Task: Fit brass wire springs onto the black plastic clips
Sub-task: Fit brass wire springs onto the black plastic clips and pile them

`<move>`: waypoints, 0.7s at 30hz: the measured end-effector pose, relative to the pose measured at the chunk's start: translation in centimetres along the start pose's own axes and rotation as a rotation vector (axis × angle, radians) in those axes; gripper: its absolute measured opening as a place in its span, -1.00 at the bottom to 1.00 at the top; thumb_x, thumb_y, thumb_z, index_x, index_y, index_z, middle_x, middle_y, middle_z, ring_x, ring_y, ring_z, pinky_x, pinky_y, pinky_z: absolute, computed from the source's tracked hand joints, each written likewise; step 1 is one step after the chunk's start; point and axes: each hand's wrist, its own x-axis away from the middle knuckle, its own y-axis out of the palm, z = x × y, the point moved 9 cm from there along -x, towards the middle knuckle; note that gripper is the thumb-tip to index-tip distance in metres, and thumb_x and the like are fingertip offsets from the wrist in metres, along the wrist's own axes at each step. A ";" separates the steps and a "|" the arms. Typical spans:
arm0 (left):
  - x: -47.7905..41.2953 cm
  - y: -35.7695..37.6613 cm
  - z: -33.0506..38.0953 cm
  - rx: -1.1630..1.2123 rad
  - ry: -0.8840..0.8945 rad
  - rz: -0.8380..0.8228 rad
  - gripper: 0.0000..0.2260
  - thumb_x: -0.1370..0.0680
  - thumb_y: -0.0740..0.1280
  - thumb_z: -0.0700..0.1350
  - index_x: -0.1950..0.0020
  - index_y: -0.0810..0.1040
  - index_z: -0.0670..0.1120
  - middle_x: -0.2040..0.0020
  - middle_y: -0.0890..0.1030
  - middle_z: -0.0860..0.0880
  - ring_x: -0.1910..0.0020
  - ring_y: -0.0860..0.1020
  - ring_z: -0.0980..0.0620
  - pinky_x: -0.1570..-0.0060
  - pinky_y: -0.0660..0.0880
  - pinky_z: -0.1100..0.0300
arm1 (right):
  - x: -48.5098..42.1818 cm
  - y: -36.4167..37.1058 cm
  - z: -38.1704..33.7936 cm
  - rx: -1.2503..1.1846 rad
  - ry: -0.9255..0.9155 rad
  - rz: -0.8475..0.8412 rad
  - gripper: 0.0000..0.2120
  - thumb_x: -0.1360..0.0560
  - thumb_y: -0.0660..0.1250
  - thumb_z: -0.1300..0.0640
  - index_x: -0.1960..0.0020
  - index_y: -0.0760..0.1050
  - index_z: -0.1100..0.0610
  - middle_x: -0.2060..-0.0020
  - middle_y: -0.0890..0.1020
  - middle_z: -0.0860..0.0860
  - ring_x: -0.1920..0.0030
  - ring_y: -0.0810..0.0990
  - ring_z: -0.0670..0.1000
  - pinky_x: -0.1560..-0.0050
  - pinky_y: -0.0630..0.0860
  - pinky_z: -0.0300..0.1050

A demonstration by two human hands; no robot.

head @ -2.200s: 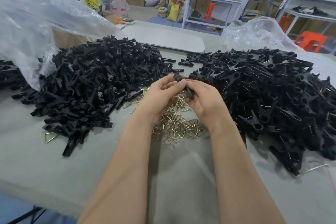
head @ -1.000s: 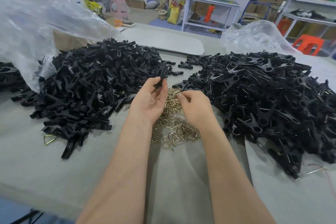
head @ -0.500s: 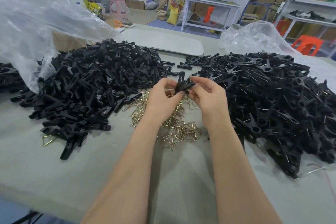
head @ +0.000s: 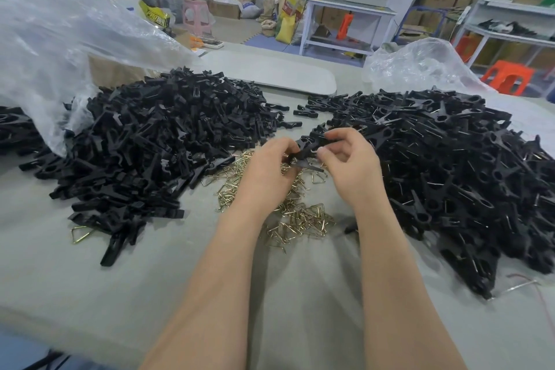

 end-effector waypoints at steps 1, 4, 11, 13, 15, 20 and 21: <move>0.0 0.3 0.2 -0.006 0.023 -0.027 -0.82 -0.49 0.39 -0.19 -0.05 0.50 -0.01 -0.03 0.54 0.08 0.02 0.49 0.08 0.00 0.42 0.17 | 0.0 0.3 0.1 0.016 0.001 -0.027 -0.81 -0.49 0.37 0.20 -0.08 0.46 0.04 0.26 0.61 -0.12 0.23 0.56 -0.22 0.19 0.42 -0.46; -0.1 0.5 0.3 -0.012 0.061 -0.061 -0.81 -0.48 0.42 -0.17 -0.05 0.53 -0.02 -0.04 0.54 0.05 0.02 0.49 0.08 -0.05 0.45 0.14 | -0.1 0.7 0.8 0.006 0.050 -0.103 -0.79 -0.47 0.40 0.19 -0.05 0.43 0.04 0.26 0.62 -0.11 0.17 0.60 -0.15 0.08 0.50 -0.27; 0.0 0.8 0.3 0.012 0.053 -0.098 -0.80 -0.48 0.42 -0.18 -0.07 0.52 -0.01 0.03 0.48 0.11 0.04 0.45 0.11 -0.05 0.42 0.21 | 0.0 0.4 1.4 0.015 0.097 -0.147 -0.79 -0.48 0.37 0.21 0.09 0.40 -0.05 0.20 0.64 -0.01 0.12 0.62 0.00 -0.03 0.56 -0.01; 0.0 0.9 0.1 0.004 0.044 -0.112 -0.79 -0.49 0.40 -0.19 -0.07 0.50 0.01 0.01 0.48 0.12 0.02 0.44 0.12 -0.04 0.39 0.22 | -0.1 0.1 1.6 0.055 0.100 -0.149 -0.80 -0.49 0.36 0.21 0.06 0.40 -0.05 0.21 0.64 -0.05 0.10 0.61 0.00 -0.05 0.54 -0.01; 0.1 1.0 0.0 0.001 0.039 -0.128 -0.78 -0.49 0.40 -0.19 -0.07 0.49 0.03 0.05 0.45 0.18 0.03 0.43 0.13 0.00 0.35 0.26 | 0.0 0.2 1.8 0.082 0.110 -0.166 -0.79 -0.48 0.37 0.22 0.04 0.40 -0.02 0.23 0.62 -0.07 0.12 0.59 -0.02 -0.05 0.53 -0.02; 0.2 1.1 0.1 0.038 0.025 -0.153 -0.80 -0.50 0.40 -0.16 -0.05 0.48 0.06 0.12 0.42 0.22 0.09 0.44 0.17 0.04 0.38 0.25 | 0.0 0.0 1.9 -0.014 0.146 -0.170 -0.80 -0.47 0.39 0.23 0.06 0.42 -0.01 0.25 0.64 -0.04 0.13 0.62 -0.01 -0.02 0.57 -0.01; 0.2 1.2 0.2 0.047 0.018 -0.160 -0.80 -0.50 0.40 -0.16 -0.04 0.47 0.07 0.13 0.42 0.22 0.12 0.44 0.19 0.04 0.39 0.24 | 0.0 -0.1 2.0 -0.013 0.144 -0.167 -0.81 -0.47 0.39 0.22 0.06 0.42 -0.01 0.24 0.64 -0.04 0.14 0.62 -0.01 0.00 0.57 -0.04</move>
